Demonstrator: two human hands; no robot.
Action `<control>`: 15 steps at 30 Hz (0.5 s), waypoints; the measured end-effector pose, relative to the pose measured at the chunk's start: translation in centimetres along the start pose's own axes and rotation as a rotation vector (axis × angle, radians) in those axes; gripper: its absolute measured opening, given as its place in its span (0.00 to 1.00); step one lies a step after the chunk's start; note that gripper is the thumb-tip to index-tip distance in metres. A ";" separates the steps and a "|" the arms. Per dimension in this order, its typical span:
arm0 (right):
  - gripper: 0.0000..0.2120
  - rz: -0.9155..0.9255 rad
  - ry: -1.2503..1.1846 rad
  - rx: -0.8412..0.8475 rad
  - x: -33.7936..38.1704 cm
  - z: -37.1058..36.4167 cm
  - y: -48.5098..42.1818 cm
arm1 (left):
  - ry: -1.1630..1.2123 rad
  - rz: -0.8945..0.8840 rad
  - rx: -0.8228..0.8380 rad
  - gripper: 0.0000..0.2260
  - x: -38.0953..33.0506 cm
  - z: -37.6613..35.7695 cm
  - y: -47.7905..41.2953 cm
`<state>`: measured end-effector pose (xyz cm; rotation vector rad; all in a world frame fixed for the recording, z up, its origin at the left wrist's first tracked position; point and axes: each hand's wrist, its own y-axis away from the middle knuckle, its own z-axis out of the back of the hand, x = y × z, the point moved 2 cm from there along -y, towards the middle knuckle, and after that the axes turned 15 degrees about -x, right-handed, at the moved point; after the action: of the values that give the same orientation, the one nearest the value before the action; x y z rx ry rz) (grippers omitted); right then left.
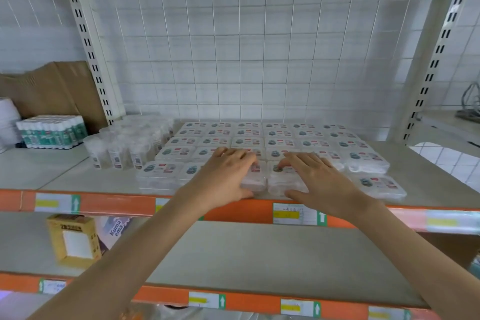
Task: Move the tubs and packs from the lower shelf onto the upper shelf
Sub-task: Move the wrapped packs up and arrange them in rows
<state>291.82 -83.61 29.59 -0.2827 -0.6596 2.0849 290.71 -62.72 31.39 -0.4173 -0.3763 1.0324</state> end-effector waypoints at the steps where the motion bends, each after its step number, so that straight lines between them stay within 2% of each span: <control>1: 0.24 -0.003 0.013 -0.003 0.2 0.0 0.0 | 0.024 -0.003 0.023 0.31 0.4 0.4 0.1; 4: 0.26 -0.007 0.040 -0.008 1.4 0.4 -0.4 | 0.132 0.046 -0.008 0.33 2.8 3.0 0.7; 6: 0.26 -0.013 0.015 -0.053 2.8 0.6 -1.2 | 0.123 0.081 -0.047 0.32 5.6 4.6 1.7; 8: 0.25 -0.005 -0.041 -0.090 4.9 0.3 -2.3 | 0.116 0.132 -0.014 0.31 8.3 5.3 3.4; 12: 0.25 0.091 -0.097 -0.064 9.5 -1.7 -4.2 | 0.107 0.207 0.118 0.44 11.8 4.3 7.0; 15: 0.24 0.116 -0.096 -0.042 11.5 -3.3 -5.6 | 0.105 0.237 0.129 0.32 13.3 3.3 8.5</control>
<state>290.60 -70.50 30.50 -0.2508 -0.7615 2.2082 288.93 -46.66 31.38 -0.4043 -0.1673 1.2527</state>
